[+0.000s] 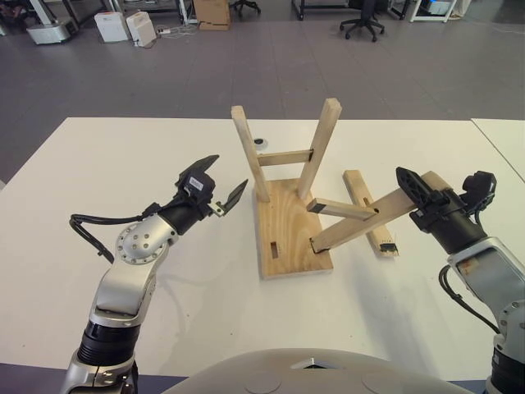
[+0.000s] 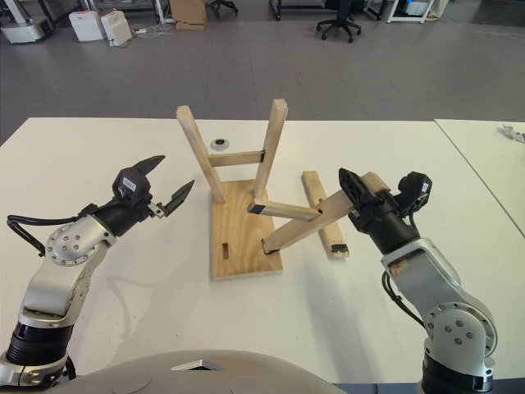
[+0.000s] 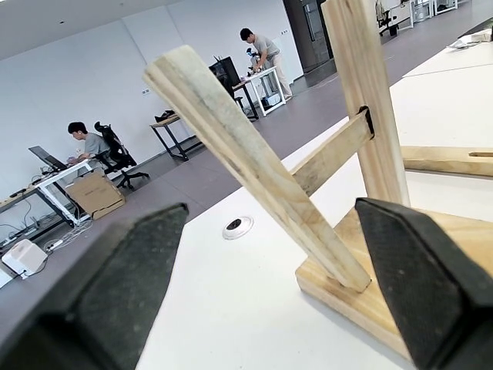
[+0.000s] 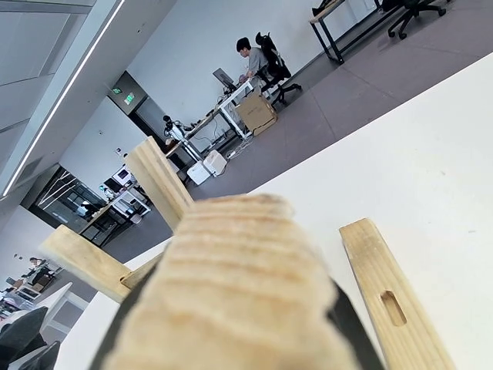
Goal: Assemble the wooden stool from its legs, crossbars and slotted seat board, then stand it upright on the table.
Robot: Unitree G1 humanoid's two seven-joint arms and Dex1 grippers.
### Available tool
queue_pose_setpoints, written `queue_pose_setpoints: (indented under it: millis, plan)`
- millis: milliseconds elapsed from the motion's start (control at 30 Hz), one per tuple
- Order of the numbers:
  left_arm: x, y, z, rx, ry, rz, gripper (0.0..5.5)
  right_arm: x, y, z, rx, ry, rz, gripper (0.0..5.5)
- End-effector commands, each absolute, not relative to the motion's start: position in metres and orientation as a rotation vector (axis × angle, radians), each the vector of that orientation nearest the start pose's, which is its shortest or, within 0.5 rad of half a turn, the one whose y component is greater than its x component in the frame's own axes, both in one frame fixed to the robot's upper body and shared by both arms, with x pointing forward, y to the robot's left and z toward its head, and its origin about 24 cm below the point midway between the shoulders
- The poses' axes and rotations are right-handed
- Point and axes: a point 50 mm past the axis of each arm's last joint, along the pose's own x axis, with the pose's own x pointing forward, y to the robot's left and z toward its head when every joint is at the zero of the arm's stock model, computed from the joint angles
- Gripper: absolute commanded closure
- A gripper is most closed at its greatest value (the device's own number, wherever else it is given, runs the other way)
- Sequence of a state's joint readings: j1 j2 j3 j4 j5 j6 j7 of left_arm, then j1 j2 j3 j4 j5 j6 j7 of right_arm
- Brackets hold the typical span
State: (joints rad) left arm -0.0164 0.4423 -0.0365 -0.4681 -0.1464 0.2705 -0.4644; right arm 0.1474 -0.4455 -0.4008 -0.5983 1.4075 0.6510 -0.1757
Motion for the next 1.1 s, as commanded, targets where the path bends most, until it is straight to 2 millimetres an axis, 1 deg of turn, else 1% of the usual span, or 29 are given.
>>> queue_pose_setpoints:
  millis: [33,133,200,300,367,433,500,600,767,900,1033,1067,1100]
  plan:
    - [0.238,0.159,0.128,0.338,-0.119,-0.588,1.5,0.205,-0.219,0.143,0.588,0.108,0.198,4.5]
    - [0.238,0.159,0.128,0.334,-0.118,-0.587,1.5,0.208,-0.216,0.148,0.441,0.101,0.235,4.49]
    - [0.238,0.159,0.128,0.335,-0.119,-0.587,1.5,0.208,-0.21,0.147,0.366,0.129,0.278,4.49]
    - [0.239,0.16,0.128,0.328,-0.126,-0.576,1.5,0.212,-0.21,0.146,0.258,0.153,0.279,4.49]
    - [0.239,0.16,0.128,0.326,-0.127,-0.574,1.5,0.214,-0.209,0.143,0.213,0.17,0.279,4.47]
    - [0.24,0.158,0.128,0.326,-0.13,-0.579,1.5,0.215,-0.206,0.133,0.166,0.233,0.274,4.47]
    - [0.241,0.157,0.129,0.328,-0.134,-0.583,1.5,0.213,-0.199,0.123,0.164,0.309,0.259,4.47]
    - [0.243,0.157,0.129,0.327,-0.138,-0.58,1.5,0.215,-0.189,0.118,0.146,0.347,0.265,4.47]
    - [0.246,0.153,0.129,0.331,-0.146,-0.591,1.5,0.218,-0.191,0.1,0.078,0.448,0.24,4.47]
    - [0.249,0.151,0.128,0.333,-0.151,-0.596,1.5,0.222,-0.186,0.097,0.072,0.465,0.254,4.47]
    - [0.25,0.151,0.127,0.341,-0.149,-0.593,1.5,0.213,-0.188,0.082,0.032,0.556,0.275,4.47]
    - [0.25,0.151,0.126,0.341,-0.149,-0.591,1.5,0.213,-0.189,0.083,0.042,0.54,0.266,4.47]
    - [0.25,0.151,0.126,0.341,-0.149,-0.591,1.5,0.217,-0.189,0.088,0.05,0.497,0.25,4.47]
